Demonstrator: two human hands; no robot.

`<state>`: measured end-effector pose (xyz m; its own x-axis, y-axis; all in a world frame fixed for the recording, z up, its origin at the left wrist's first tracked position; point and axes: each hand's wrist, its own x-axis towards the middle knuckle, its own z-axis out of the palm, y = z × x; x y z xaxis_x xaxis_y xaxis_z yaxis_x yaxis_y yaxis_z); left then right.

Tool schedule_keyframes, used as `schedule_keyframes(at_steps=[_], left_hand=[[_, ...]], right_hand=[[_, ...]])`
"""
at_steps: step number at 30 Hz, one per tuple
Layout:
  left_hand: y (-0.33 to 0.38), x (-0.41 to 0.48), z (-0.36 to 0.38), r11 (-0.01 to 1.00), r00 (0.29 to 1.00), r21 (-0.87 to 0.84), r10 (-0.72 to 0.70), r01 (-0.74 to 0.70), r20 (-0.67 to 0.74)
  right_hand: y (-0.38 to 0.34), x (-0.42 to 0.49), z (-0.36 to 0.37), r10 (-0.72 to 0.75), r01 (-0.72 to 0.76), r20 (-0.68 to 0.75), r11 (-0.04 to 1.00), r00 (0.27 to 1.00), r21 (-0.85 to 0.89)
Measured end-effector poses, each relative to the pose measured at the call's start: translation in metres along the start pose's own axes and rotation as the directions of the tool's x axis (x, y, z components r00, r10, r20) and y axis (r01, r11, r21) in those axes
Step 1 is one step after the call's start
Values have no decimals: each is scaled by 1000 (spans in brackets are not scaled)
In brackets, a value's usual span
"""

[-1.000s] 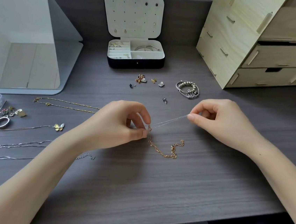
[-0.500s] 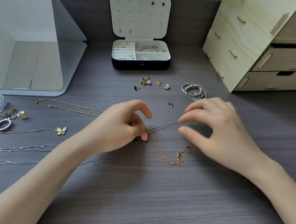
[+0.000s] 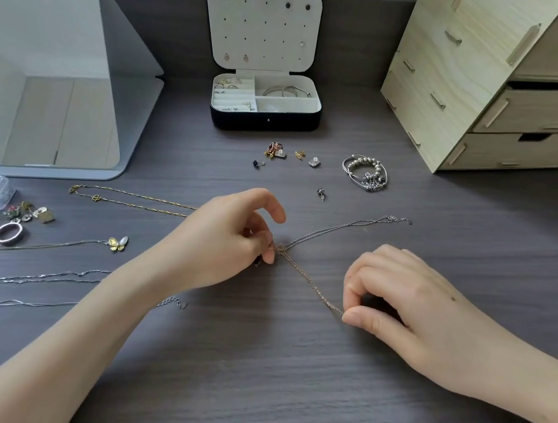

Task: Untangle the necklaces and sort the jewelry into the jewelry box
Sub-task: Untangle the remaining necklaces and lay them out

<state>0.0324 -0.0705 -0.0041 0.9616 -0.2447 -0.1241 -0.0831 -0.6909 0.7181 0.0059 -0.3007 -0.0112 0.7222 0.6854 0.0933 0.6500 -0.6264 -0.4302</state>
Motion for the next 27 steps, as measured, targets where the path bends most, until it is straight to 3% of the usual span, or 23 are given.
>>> schedule_keyframes(at_steps=[8, 15, 20, 25, 27], left_hand=[[-2, 2, -1, 995, 1000, -96, -13, 12, -10], [-3, 2, -3, 985, 1000, -169, -17, 15, -9], [-5, 3, -2, 983, 1000, -180, -19, 18, -1], [-6, 3, -2, 983, 1000, -181, -20, 23, 19], [-6, 3, -2, 983, 1000, -182, -8, 13, 26]], right_hand=[[-7, 1, -6, 101, -90, -25, 951, 995, 296], [-17, 8, -4, 74, -68, -4, 927, 997, 370], [-17, 15, 0, 52, -49, -18, 984, 998, 172], [-8, 44, 11, 70, -78, -261, 997, 963, -21], [-3, 59, 18, 62, -95, -280, 990, 958, -104]])
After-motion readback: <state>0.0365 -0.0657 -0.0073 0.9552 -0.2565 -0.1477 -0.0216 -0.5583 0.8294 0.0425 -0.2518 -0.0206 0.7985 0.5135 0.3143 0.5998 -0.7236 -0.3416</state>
